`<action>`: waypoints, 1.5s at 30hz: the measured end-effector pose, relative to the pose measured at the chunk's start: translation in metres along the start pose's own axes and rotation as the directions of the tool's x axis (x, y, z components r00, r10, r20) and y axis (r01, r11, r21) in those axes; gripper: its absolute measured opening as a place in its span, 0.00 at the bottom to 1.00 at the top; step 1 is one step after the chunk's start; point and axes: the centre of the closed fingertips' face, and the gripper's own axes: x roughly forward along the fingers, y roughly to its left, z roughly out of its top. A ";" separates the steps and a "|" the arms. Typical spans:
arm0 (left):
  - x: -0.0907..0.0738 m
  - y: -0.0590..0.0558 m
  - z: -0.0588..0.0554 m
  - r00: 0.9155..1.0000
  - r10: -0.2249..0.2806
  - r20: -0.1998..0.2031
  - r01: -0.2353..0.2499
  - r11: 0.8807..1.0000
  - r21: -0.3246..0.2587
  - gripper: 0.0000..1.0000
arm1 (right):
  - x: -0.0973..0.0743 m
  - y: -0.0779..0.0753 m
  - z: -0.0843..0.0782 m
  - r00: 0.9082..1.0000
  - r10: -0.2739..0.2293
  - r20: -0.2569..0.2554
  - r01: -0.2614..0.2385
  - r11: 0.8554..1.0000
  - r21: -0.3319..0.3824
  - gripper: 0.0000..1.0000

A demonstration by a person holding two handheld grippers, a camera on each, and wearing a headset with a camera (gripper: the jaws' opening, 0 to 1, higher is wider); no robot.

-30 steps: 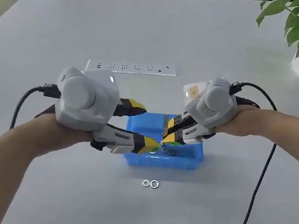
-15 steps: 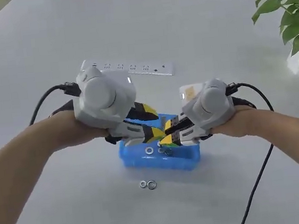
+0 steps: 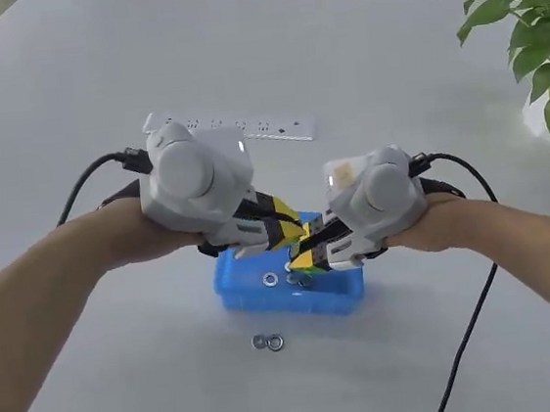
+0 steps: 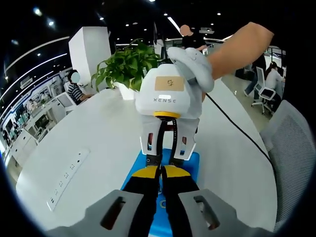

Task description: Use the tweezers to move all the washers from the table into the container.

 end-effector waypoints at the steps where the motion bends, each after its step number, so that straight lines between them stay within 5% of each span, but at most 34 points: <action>1: 0.000 -0.001 0.000 1.000 -0.004 0.001 0.004 1.000 0.011 0.06 | 0.000 -0.001 0.000 1.000 -0.004 -0.002 0.004 1.000 -0.005 0.11; 27: -0.007 0.007 0.005 0.999 0.053 -0.007 -0.053 0.998 -0.014 0.06 | -0.041 -0.009 0.002 0.991 -0.135 0.020 0.134 0.989 0.058 0.33; 45: -0.039 0.003 0.022 0.995 0.098 -0.004 -0.098 0.993 -0.067 0.06 | -0.083 0.002 0.001 0.968 -0.249 0.032 0.239 0.955 0.178 0.53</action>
